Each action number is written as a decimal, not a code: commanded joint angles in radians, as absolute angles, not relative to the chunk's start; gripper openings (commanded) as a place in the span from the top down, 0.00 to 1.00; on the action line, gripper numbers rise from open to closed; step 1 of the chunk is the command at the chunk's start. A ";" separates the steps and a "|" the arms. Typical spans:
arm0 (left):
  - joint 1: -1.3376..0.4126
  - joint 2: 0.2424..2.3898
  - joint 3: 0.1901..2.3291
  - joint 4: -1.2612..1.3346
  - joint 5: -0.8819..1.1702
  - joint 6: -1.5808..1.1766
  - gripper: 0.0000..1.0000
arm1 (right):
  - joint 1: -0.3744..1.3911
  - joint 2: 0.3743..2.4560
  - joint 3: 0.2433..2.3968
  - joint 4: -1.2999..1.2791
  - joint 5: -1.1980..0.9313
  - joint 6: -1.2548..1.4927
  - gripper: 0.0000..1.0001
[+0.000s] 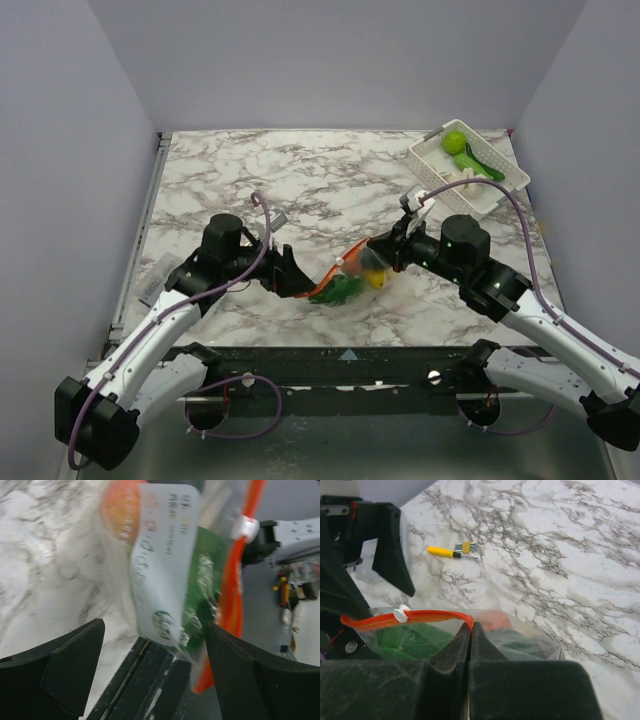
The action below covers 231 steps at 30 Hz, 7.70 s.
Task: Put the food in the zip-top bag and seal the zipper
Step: Adjust the zipper food storage bag at the center of the board, then zip the zipper food storage bag at the center of the board.
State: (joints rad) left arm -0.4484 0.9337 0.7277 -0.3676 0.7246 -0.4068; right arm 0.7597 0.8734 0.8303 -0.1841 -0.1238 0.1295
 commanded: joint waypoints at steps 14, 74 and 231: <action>-0.753 0.949 0.836 -0.042 0.692 -0.528 0.70 | 0.762 1.122 0.910 0.107 -0.446 0.098 1.00; -0.746 1.580 1.793 -1.370 -0.409 -1.524 1.00 | 1.079 1.090 1.030 -0.209 0.241 0.178 0.28; -0.272 1.143 1.221 -0.954 0.075 -1.400 1.00 | 1.307 1.154 1.126 -0.581 0.381 0.038 1.00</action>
